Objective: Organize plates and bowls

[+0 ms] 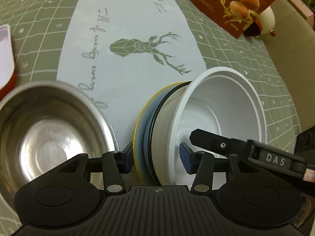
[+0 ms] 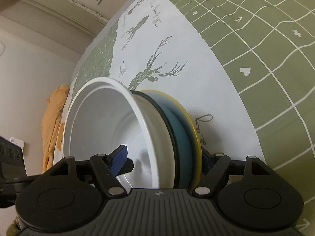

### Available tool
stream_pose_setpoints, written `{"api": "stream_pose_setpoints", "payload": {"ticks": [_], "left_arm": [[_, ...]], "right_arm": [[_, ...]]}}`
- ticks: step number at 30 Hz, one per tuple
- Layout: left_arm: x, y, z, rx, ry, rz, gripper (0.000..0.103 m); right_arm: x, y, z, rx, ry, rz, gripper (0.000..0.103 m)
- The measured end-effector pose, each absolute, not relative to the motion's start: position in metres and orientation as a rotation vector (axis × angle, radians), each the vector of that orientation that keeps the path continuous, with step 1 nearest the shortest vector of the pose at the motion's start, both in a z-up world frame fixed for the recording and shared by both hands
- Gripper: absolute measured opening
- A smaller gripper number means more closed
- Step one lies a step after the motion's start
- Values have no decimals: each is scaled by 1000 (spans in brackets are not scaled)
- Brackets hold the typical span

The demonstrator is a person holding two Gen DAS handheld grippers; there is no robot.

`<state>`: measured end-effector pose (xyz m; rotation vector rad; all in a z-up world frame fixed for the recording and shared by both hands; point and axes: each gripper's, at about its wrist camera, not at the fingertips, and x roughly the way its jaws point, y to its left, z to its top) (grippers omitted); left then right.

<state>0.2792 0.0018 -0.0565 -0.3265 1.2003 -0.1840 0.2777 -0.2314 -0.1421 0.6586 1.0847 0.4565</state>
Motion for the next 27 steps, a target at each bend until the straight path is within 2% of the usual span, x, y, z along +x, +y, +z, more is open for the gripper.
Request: {"api": "stream_pose_setpoints", "payload": {"ticks": [9, 11, 17, 27], "left_arm": [[236, -5, -56, -376, 1201, -151, 49], [233, -8, -55, -351, 1181, -151, 47], [239, -19, -46, -292, 1177, -163, 47], [249, -24, -50, -237, 1206, -132, 49]], "right_arm": [[254, -236, -141, 583, 1171, 513, 76], [252, -238, -143, 551, 1159, 526, 76], [246, -237, -133, 404, 1034, 474, 76], [246, -231, -137, 357, 1003, 473, 76]]}}
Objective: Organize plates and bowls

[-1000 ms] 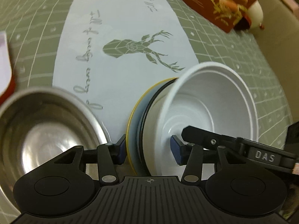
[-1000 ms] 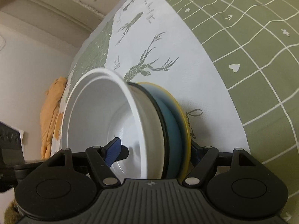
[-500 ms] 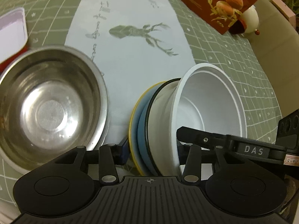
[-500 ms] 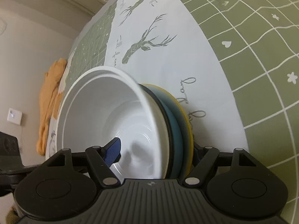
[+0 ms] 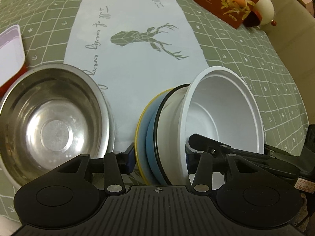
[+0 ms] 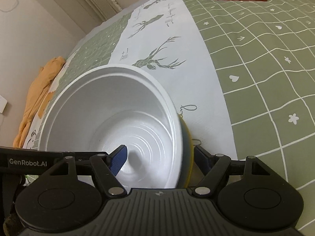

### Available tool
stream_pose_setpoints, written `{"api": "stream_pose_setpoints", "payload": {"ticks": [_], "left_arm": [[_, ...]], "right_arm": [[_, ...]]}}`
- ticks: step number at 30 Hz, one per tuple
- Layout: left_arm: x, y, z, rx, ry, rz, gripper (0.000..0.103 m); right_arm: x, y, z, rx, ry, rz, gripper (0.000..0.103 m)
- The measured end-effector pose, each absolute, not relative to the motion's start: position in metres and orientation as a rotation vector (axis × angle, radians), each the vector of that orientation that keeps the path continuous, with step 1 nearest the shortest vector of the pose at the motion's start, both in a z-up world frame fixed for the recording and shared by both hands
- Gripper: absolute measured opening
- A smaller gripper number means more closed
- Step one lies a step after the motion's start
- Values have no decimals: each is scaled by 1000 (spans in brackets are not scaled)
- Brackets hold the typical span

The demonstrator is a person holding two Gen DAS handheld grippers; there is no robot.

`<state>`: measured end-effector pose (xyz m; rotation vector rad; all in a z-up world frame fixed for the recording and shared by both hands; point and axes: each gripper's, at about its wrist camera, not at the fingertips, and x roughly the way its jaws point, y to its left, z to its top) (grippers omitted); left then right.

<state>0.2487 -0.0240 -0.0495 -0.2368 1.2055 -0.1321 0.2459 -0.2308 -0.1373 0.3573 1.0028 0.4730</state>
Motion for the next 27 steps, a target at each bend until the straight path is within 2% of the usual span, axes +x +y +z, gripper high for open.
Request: {"api": "stream_pose_setpoints", "payload": {"ticks": [27], "left_arm": [[256, -42, -35, -69, 1214, -123, 50]], "right_arm": [[240, -229, -136, 331, 984, 458, 76]]}}
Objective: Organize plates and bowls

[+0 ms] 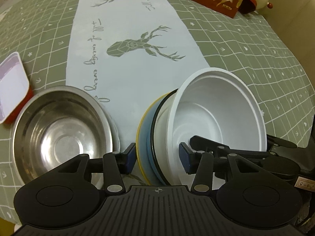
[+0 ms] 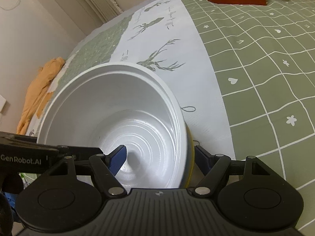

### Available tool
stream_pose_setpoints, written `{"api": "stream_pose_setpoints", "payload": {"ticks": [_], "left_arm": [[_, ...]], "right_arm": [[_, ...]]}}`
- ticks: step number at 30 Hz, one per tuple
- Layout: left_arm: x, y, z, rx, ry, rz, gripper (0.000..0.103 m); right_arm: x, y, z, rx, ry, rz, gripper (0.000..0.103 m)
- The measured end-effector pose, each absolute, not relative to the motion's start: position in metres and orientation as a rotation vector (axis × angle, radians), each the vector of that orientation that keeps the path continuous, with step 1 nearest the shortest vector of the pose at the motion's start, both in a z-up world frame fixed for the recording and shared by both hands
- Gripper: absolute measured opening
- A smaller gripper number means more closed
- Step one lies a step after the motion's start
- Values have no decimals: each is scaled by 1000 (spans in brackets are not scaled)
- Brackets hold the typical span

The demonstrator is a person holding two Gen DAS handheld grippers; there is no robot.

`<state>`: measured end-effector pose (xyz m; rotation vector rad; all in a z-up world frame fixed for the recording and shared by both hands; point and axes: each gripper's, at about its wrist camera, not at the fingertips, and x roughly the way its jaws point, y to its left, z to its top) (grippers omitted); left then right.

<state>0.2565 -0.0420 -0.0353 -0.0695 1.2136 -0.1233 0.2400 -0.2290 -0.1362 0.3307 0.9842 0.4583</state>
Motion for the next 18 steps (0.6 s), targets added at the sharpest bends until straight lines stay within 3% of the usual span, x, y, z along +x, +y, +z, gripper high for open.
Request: {"api": "stream_pose_setpoints", "payload": {"ticks": [18], "left_arm": [[264, -47, -40, -34, 1222, -122, 55]], "right_arm": [[245, -240, -143, 404, 1001, 460, 76]]}}
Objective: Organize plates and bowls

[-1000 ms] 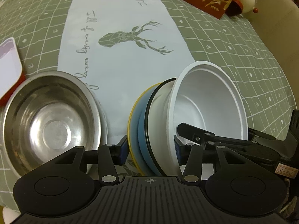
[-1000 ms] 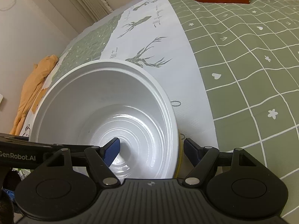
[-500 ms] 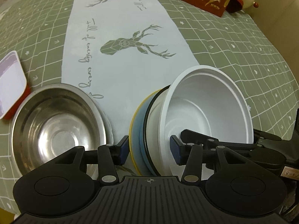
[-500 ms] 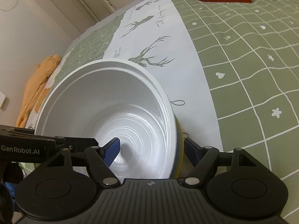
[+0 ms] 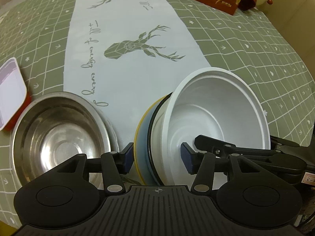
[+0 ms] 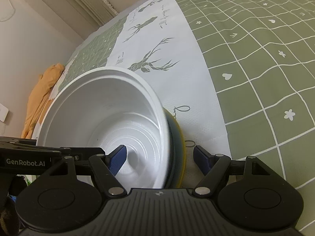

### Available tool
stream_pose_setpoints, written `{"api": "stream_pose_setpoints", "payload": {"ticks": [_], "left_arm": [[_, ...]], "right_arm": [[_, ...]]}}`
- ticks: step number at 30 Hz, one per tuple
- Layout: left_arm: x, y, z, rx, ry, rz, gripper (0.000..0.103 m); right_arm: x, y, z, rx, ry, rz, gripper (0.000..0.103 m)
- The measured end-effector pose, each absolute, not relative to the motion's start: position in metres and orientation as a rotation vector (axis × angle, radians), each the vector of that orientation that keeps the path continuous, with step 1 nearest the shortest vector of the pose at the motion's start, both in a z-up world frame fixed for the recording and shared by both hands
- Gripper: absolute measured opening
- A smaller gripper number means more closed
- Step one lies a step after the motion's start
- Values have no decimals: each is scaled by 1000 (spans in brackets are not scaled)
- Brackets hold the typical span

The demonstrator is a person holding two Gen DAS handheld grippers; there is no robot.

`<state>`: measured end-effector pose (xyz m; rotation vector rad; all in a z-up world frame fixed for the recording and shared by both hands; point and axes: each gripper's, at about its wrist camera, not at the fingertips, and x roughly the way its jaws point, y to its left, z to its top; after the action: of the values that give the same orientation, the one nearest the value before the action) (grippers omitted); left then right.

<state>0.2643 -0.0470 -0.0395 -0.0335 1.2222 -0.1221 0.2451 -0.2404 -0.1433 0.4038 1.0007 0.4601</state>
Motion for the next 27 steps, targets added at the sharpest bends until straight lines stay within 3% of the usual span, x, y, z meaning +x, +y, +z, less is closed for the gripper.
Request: {"api": "stream_pose_setpoints", "payload": {"ticks": [9, 13, 27], "left_arm": [[265, -48, -40, -29, 1229, -119, 58], [267, -48, -40, -51, 1240, -136, 64], [274, -45, -44, -43, 1289, -159, 64]], "right_arm": [[244, -240, -144, 397, 994, 454, 76], [244, -241, -145, 405, 997, 452, 75], [247, -252, -147, 482, 1006, 445, 75]]}}
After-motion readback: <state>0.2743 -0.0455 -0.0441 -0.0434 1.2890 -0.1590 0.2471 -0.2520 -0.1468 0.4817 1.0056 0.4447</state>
